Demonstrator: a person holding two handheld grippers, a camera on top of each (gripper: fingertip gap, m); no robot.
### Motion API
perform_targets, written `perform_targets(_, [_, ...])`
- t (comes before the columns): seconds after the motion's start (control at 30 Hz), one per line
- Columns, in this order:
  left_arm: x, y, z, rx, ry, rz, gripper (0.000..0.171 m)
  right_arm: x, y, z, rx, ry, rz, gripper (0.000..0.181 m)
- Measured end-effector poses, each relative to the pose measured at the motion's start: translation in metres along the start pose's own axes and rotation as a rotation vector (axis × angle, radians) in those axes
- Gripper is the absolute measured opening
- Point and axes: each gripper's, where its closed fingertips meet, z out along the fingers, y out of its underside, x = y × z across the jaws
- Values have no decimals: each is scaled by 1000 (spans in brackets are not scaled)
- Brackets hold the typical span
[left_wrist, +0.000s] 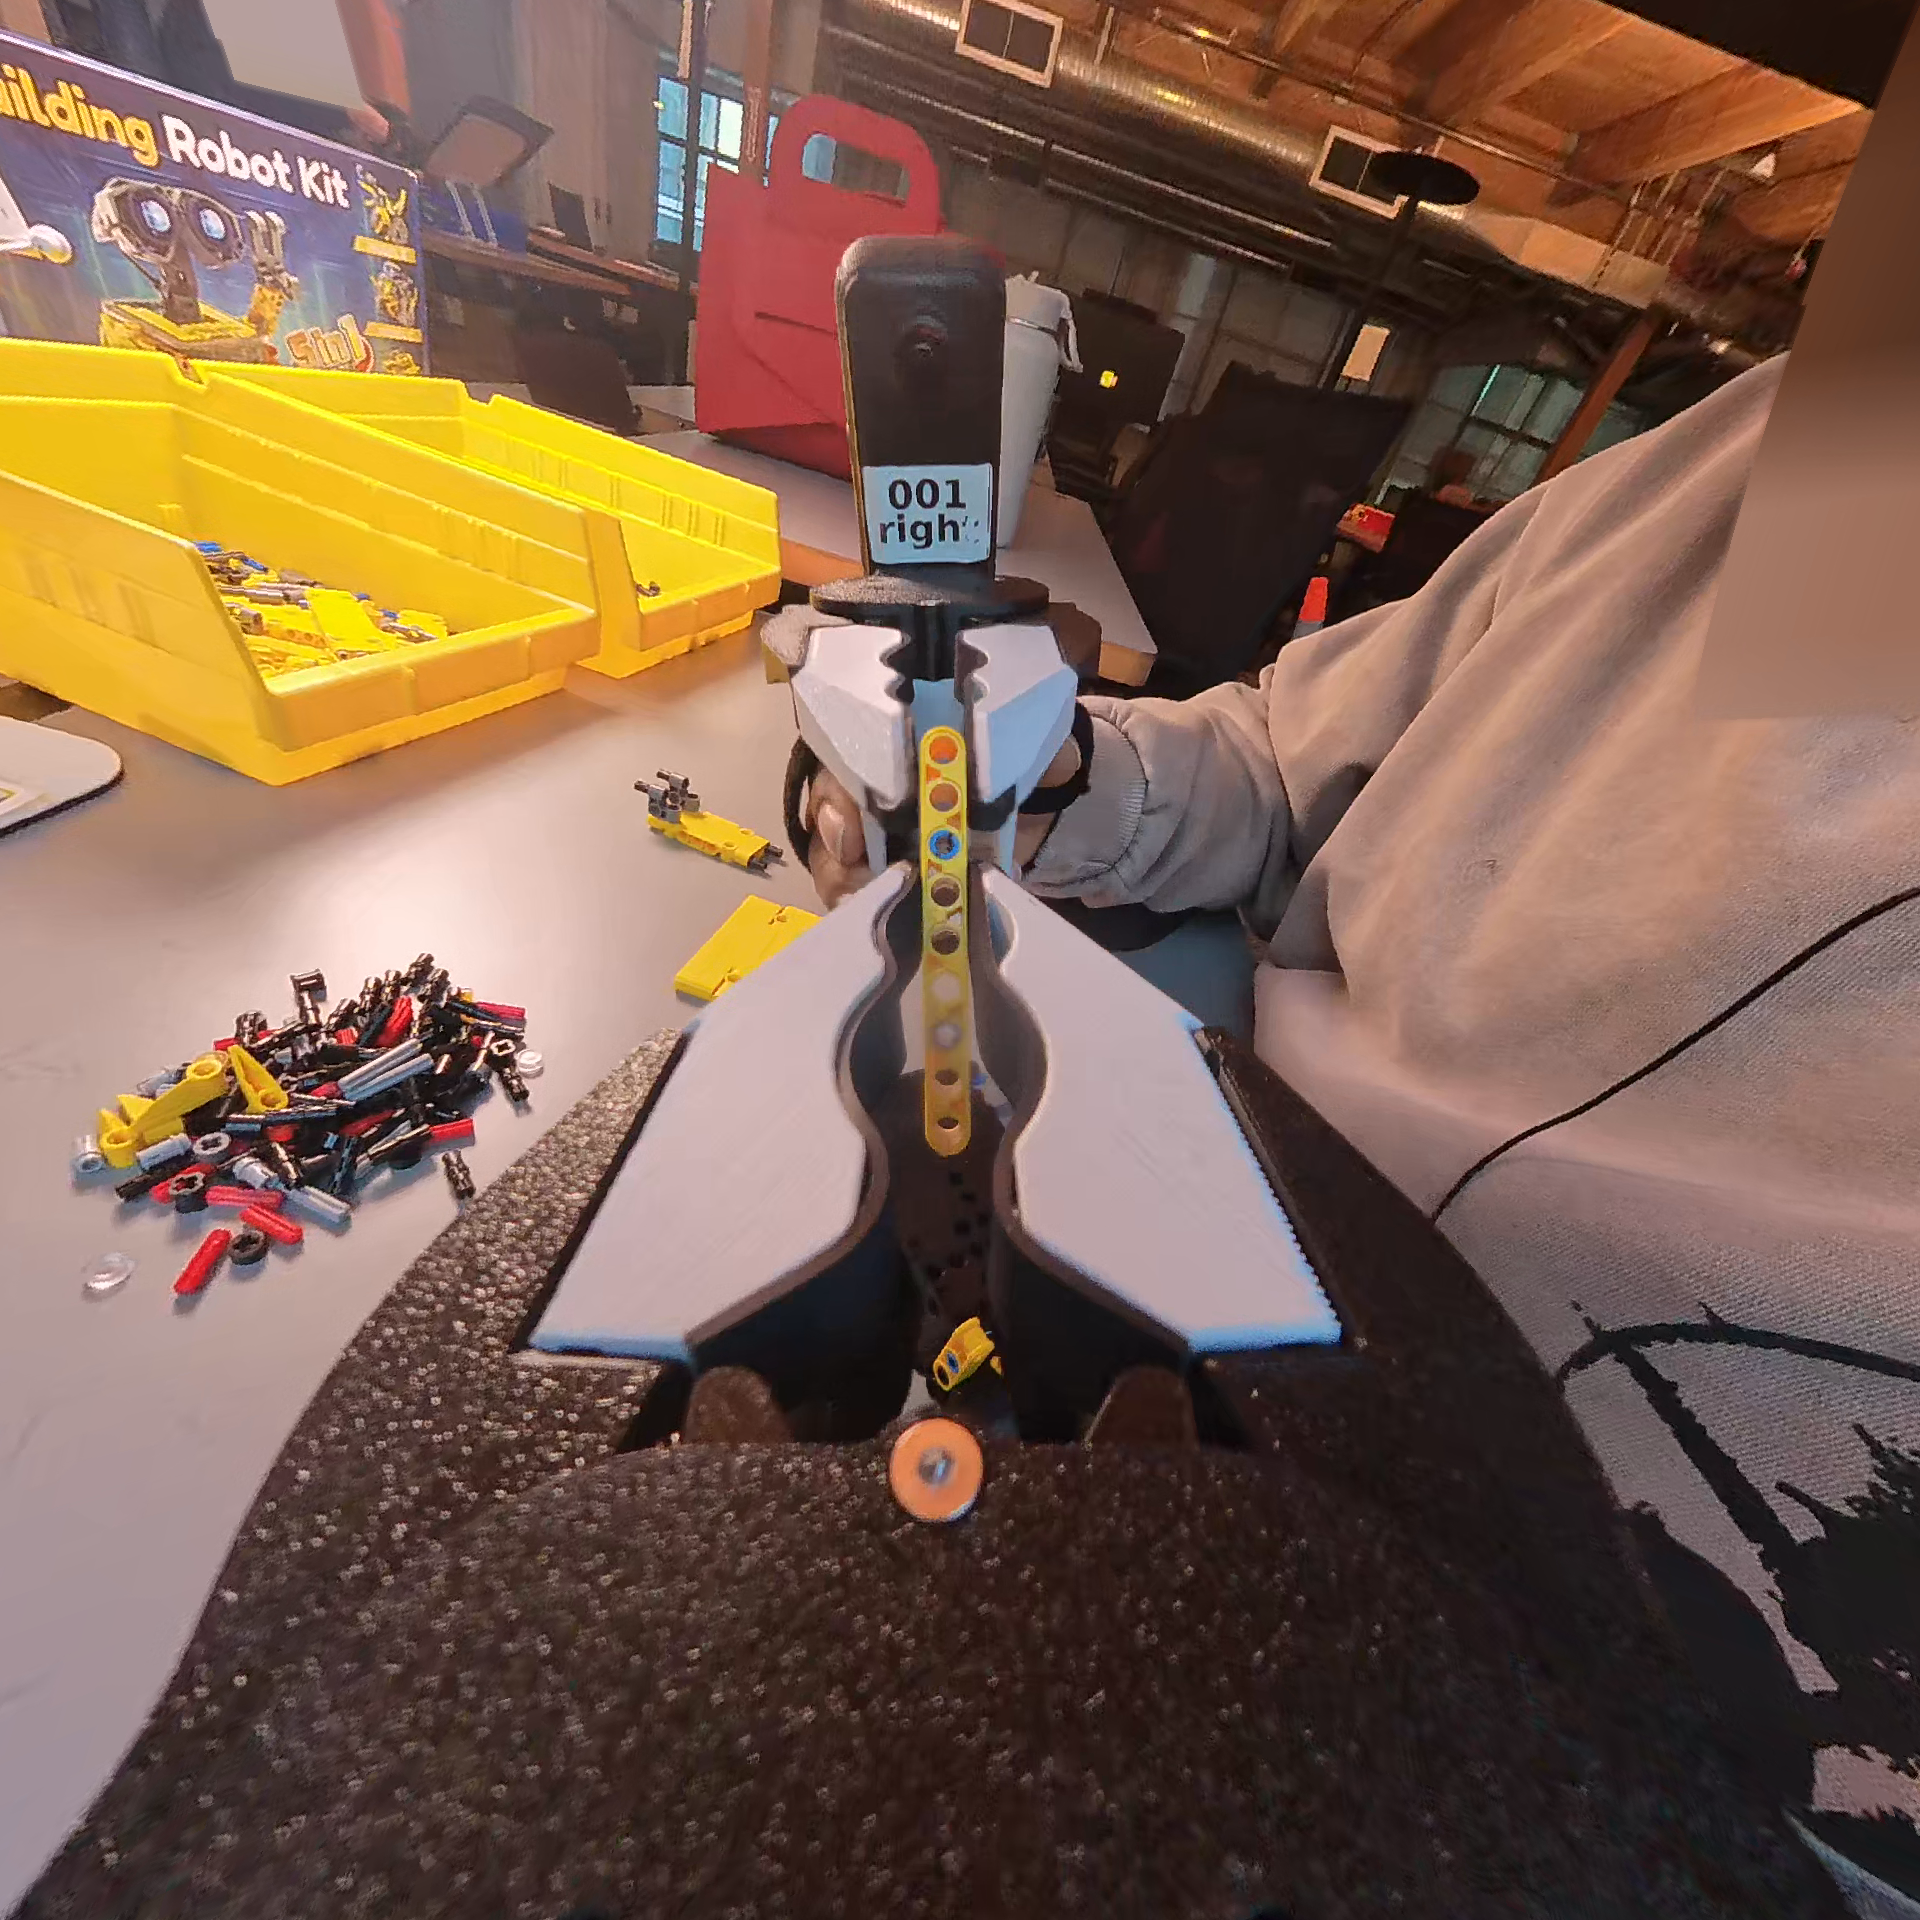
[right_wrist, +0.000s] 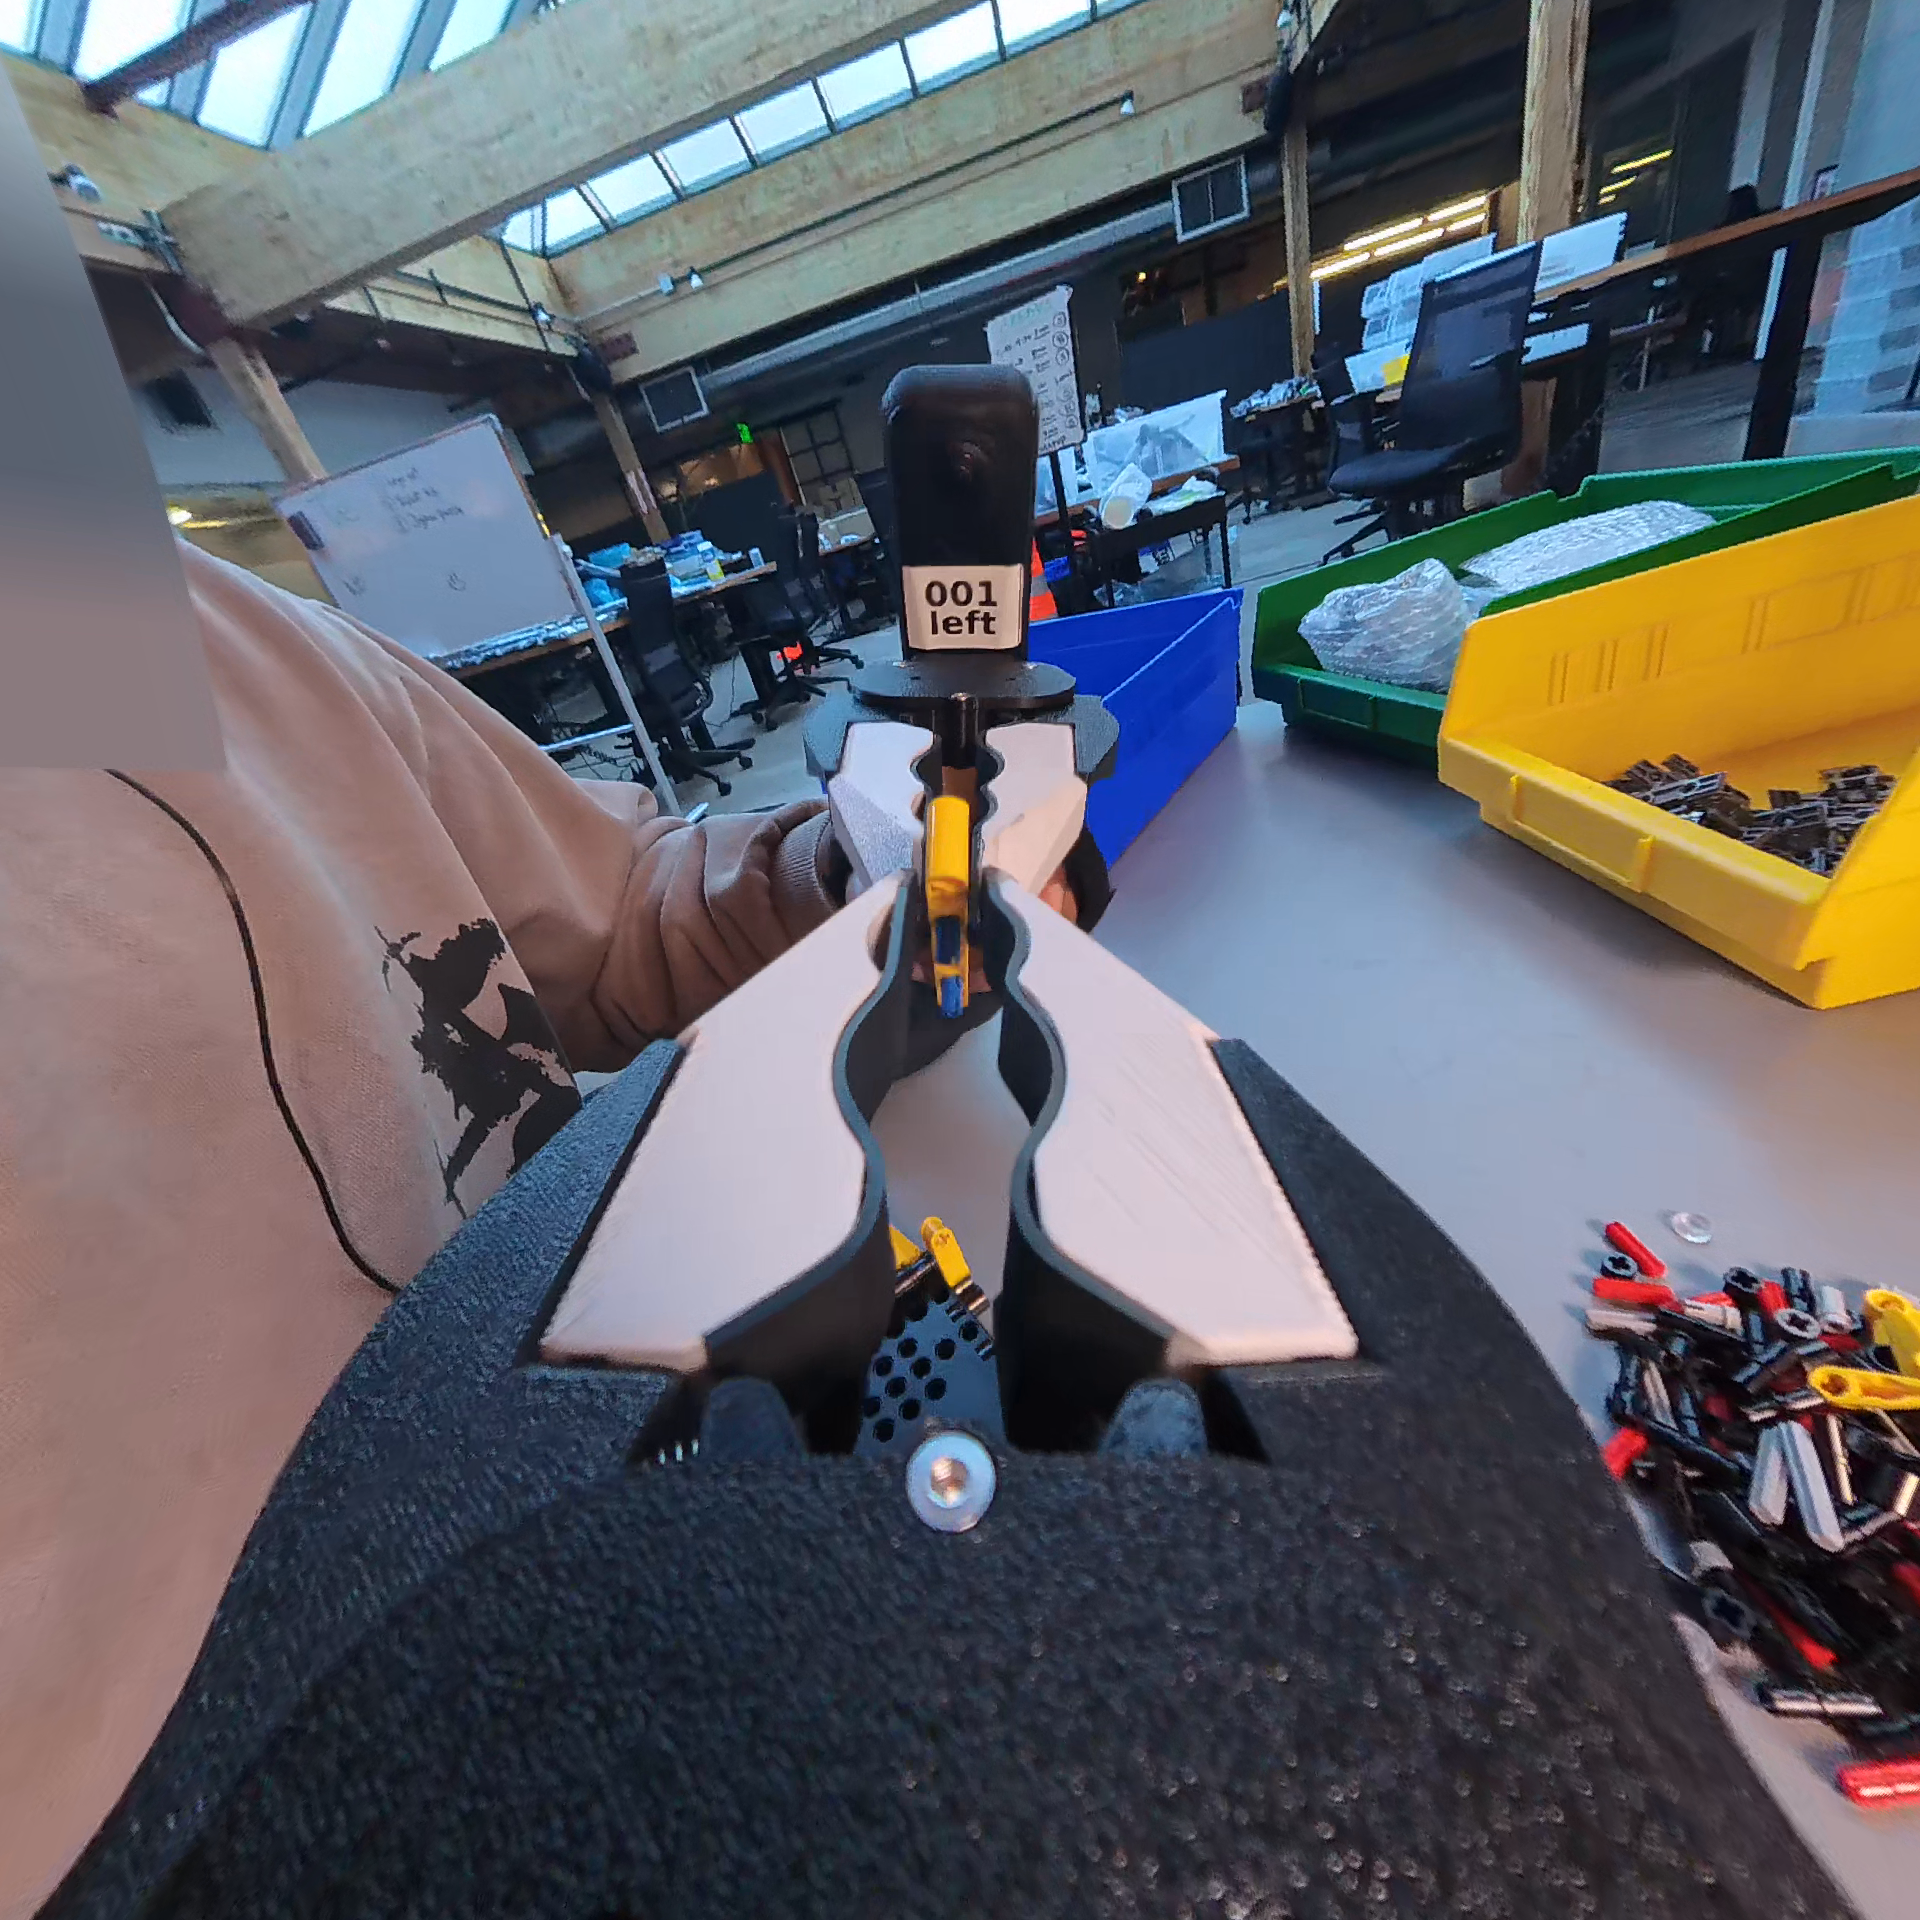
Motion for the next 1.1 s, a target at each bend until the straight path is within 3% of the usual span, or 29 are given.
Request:
perform_targets(0.13, [-3, 4, 2, -8, -22, 5, 6, 3, 3, -2, -48, 18, -27, 6])
perform_targets(0.3, [-2, -1, -7, -22, -24, 30, 22, 10, 22, -8, -222, 54, -69, 6])
perform_targets(0.5, [-1, 12, -2, -106, -47, 85, 6, 3, 39, 2, -333, 61, -161, 6])
perform_targets(0.7, [3, 12, -5, -140, -67, 187, 6, -1, 35, 4, -306, 46, -152, 6])
perform_targets(1.0, [4, 19, -3, -170, -50, 169, 6, -2, 39, 3, -353, 57, -225, 6])
perform_targets(1.1, [8, 6, -6, -102, -40, 169, 5, -8, 25, 3, -255, 19, -190, 5])
